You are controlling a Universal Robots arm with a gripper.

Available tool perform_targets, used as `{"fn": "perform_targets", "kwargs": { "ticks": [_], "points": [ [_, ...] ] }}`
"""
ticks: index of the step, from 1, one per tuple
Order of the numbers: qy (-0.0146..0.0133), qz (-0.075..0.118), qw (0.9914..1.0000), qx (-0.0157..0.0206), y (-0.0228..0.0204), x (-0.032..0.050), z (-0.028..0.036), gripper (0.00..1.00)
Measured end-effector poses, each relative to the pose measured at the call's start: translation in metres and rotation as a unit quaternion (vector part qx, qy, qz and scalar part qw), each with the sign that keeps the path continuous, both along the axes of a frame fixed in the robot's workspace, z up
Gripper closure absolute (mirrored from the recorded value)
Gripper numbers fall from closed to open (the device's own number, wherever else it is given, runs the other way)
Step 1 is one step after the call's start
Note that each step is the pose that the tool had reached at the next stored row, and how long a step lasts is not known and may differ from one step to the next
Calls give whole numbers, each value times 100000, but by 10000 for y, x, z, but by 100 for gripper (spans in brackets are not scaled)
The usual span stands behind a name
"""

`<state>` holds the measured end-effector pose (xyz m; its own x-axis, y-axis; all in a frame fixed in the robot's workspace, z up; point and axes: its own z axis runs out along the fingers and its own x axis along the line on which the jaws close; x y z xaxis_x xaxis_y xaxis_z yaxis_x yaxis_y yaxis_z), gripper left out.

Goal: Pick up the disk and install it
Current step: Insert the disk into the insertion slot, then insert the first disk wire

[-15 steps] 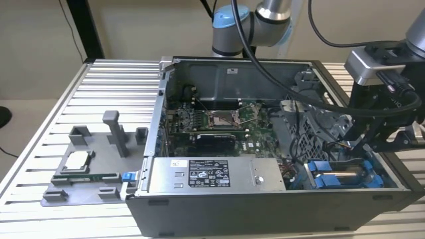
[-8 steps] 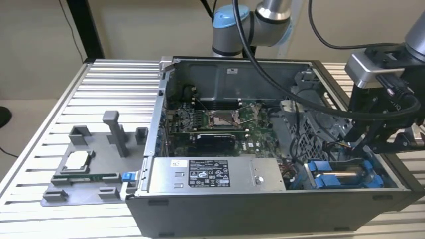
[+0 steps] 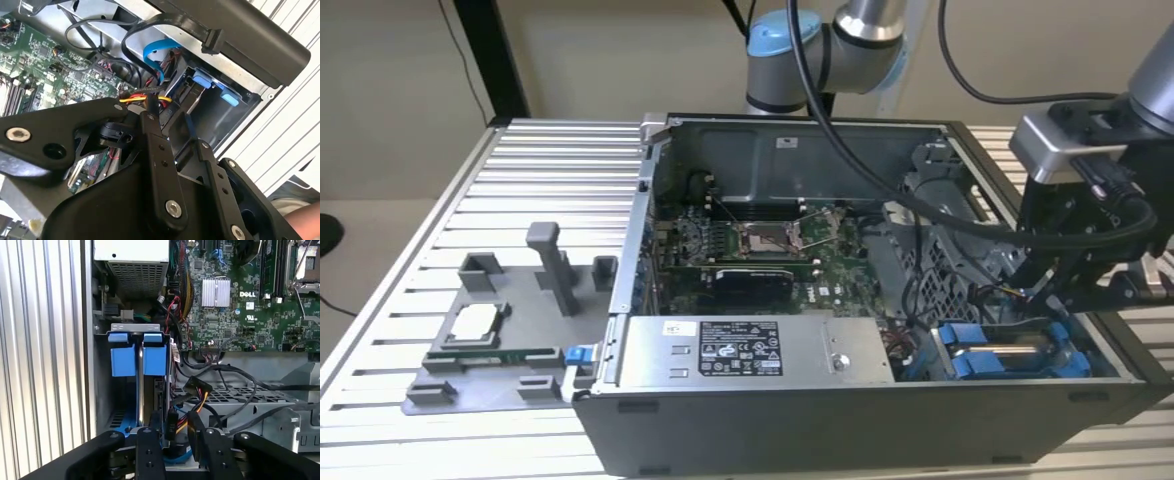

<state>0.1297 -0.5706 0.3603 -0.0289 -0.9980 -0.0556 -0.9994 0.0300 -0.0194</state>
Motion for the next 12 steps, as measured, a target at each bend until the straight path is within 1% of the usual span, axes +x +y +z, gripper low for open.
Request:
{"fn": "perform_targets", "kwargs": {
  "ticks": [6,10,11,12],
  "points": [
    [-25,0,100000,49,0,1,-20,0],
    [-29,1,100000,35,0,1,-23,0],
    [-28,0,100000,45,0,1,-24,100],
    [-28,1,100000,44,0,1,-24,100]
  ]
}}
